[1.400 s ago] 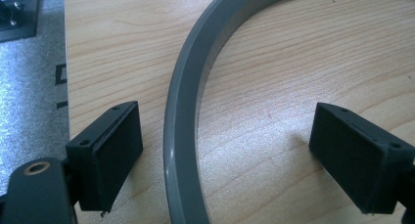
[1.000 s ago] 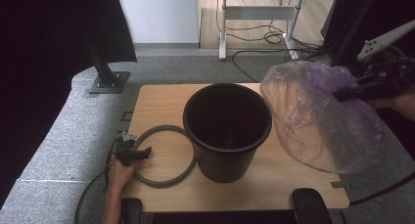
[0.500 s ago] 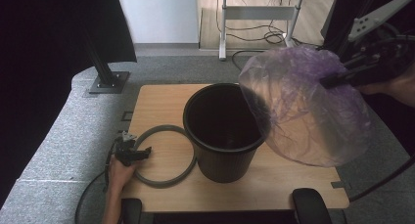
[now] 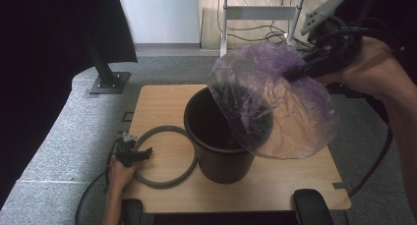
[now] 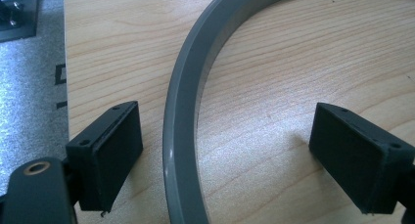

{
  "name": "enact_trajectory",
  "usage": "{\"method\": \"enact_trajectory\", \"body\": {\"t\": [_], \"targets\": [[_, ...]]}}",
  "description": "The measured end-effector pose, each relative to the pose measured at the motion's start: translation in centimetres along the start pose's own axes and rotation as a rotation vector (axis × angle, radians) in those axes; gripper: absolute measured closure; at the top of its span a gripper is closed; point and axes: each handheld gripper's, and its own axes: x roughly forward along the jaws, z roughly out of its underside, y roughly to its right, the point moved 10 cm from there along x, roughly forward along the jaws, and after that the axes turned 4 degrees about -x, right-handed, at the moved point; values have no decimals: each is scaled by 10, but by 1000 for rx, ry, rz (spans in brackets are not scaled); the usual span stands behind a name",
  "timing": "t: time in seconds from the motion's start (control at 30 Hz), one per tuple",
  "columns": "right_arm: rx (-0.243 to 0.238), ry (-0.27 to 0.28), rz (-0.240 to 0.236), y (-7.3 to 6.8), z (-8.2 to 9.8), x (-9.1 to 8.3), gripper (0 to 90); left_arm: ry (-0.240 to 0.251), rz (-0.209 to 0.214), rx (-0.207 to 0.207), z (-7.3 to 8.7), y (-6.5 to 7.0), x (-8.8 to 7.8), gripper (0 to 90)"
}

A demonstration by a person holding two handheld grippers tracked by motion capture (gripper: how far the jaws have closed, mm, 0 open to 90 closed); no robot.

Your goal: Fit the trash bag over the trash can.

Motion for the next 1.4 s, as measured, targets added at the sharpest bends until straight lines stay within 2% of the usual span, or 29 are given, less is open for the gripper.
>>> {"method": "enact_trajectory", "body": {"t": [0.3,0.6,0.83,1.03,1.1,1.4], "targets": [[-39,0,-62,-3,-27,41,806,0,1,0,0,0,0,122],[-74,12,-129,-12,-50,82,806,0,1,0,0,0,0,122],[-88,12,-150,-14,-63,118,806,0,1,0,0,0,0,122],[-79,-20,-153,-10,-59,154,806,0,2,1,0,0,0,122],[-68,-24,-169,-10,-56,165,806,-1,2,1,0,0,0,122],[-39,-76,-182,-8,-26,207,804,-1,3,2,0,0,0,122]]}}
